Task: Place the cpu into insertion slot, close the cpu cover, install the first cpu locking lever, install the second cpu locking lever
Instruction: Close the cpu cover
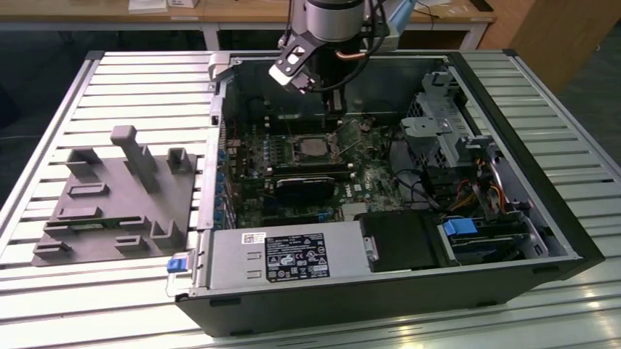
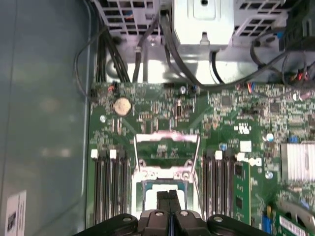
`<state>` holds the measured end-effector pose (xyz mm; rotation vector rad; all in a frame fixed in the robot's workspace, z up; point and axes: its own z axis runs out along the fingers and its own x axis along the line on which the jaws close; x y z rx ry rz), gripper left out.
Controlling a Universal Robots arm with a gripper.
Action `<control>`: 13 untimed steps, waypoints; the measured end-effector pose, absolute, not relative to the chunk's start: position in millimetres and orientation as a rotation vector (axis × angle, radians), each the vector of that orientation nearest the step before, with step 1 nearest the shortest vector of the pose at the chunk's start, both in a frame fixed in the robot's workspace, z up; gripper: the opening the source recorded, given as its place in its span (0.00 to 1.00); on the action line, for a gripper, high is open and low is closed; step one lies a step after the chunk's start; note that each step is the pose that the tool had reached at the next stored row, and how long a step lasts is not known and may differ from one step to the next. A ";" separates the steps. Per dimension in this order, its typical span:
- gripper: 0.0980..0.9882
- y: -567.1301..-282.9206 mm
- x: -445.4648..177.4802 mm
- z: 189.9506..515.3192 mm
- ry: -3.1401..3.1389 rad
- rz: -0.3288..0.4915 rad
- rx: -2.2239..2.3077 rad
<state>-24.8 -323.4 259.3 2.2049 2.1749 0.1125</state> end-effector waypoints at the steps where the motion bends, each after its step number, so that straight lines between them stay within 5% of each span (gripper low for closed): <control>1: 0.00 -323.4 -22.1 259.3 2.175 0.113 2.205; 13: 0.00 -323.4 8.7 259.4 2.175 0.112 2.205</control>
